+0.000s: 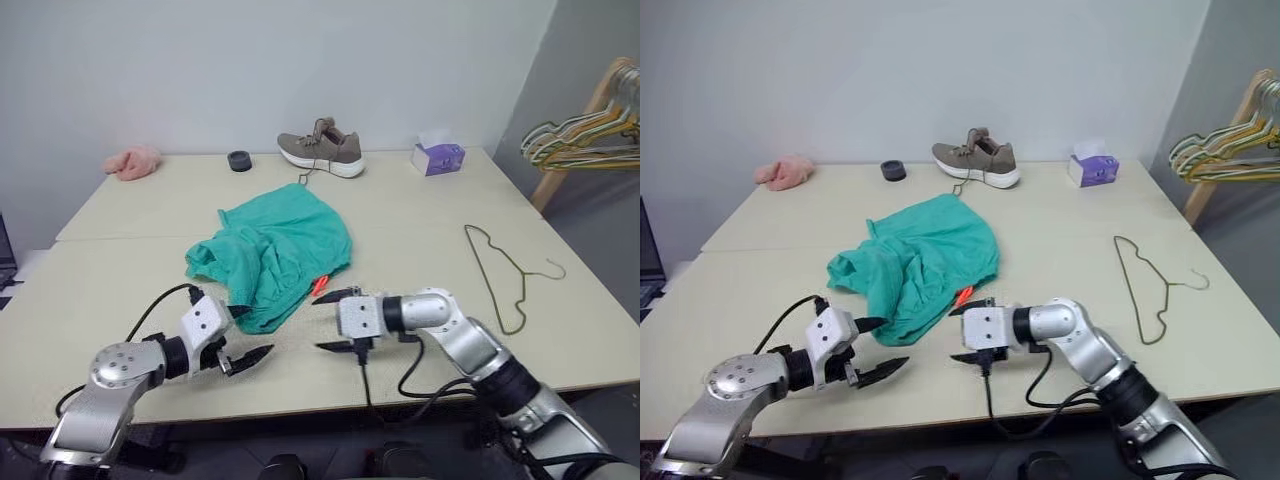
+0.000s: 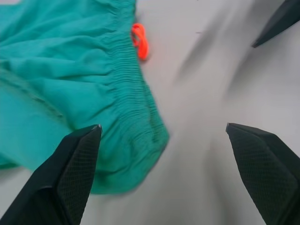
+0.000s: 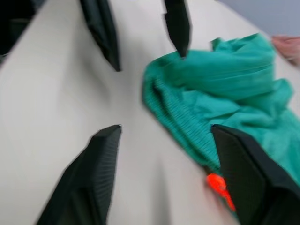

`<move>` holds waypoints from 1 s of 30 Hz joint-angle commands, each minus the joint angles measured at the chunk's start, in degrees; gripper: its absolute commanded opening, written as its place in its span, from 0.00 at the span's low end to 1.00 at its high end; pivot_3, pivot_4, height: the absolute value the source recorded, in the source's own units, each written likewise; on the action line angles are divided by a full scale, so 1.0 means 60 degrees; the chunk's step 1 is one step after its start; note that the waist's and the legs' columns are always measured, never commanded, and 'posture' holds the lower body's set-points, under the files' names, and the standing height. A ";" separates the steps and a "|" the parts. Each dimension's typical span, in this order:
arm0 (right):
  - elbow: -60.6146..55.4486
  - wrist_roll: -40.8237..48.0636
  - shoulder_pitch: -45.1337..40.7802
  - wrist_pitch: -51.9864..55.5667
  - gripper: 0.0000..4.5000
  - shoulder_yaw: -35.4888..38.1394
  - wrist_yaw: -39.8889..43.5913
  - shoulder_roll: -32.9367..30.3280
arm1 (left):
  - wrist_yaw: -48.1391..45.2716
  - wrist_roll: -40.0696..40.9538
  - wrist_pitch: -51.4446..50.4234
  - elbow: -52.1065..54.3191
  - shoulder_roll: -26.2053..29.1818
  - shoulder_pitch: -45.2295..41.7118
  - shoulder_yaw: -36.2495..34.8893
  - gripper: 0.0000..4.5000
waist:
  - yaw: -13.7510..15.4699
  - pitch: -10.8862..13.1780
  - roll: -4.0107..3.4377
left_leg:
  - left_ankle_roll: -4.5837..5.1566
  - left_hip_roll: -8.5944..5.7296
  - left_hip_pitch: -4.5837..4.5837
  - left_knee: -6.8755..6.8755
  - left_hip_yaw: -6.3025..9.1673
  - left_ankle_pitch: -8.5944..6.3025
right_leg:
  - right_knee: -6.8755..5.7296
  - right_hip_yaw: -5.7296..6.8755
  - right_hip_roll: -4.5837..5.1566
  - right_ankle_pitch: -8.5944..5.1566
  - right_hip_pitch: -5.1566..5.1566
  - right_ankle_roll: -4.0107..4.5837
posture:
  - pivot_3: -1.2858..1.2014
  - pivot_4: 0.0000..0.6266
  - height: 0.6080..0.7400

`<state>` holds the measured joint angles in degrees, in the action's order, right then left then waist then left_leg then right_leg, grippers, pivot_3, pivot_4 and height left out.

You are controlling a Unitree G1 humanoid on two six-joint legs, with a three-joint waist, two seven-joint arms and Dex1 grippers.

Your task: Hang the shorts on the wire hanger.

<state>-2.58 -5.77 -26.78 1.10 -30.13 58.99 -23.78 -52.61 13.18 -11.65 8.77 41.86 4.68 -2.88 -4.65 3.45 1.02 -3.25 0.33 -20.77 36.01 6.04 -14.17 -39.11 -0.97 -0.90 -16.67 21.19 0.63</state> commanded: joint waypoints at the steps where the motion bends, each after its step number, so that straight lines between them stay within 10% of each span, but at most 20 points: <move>1: -0.1286 0.0893 0.0105 0.0620 0.89 0.0605 0.0741 -0.0590 | 0.0156 -0.0538 0.0448 -0.0698 0.0069 -0.0666 0.0193 1.00 | -0.0028 0.0001 -0.0002 | 0.0000 0.0000 0.0000 0.0000 0.0002 0.0000 | 0.0000 0.0003 0.0000 0.0000 0.0000 0.0000 | 0.47 0.00 1.00; 11: -0.3064 0.1393 0.0596 0.1985 0.89 0.1359 0.0323 -0.1329 | -0.0225 -0.1612 0.0943 -0.2365 -0.0181 -0.1738 0.1623 1.00 | -0.0265 -0.0004 -0.0029 | 0.0000 0.0005 -0.0001 -0.0004 0.0000 0.0000 | 0.0002 0.0003 -0.0006 -0.0001 0.0001 0.0000 | 0.45 0.00 1.00; 26: -0.3704 0.1672 0.0967 0.2630 0.90 0.2483 -0.0128 -0.2110 | -0.0387 -0.0804 -0.0738 -0.1565 -0.1192 -0.2489 0.1954 0.05 | -0.0341 -0.0065 -0.0098 | 0.0002 -0.0089 0.0011 0.0006 0.0014 0.0001 | 0.0006 0.0002 0.0009 0.0008 -0.0020 -0.0023 | 0.44 0.00 1.00; 30: -0.3872 0.1713 0.1240 0.2627 0.90 0.2685 0.0010 -0.2707 | -0.0334 -0.0649 -0.1620 -0.1223 -0.2048 -0.3107 0.2344 0.01 | -0.0396 -0.0065 -0.0076 | 0.0002 -0.0114 -0.0010 0.0017 -0.0002 0.0001 | 0.0021 -0.0013 0.0015 0.0006 -0.0018 -0.0058 | 0.43 0.00 1.00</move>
<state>-23.67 3.55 -19.11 16.93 -15.89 58.73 -39.26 -54.69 8.16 -19.96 -0.95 30.00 -11.91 10.86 -7.03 3.06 0.56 -3.24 -0.36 -20.83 36.11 5.97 -14.17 -38.98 -1.11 -0.81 -16.63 21.10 0.26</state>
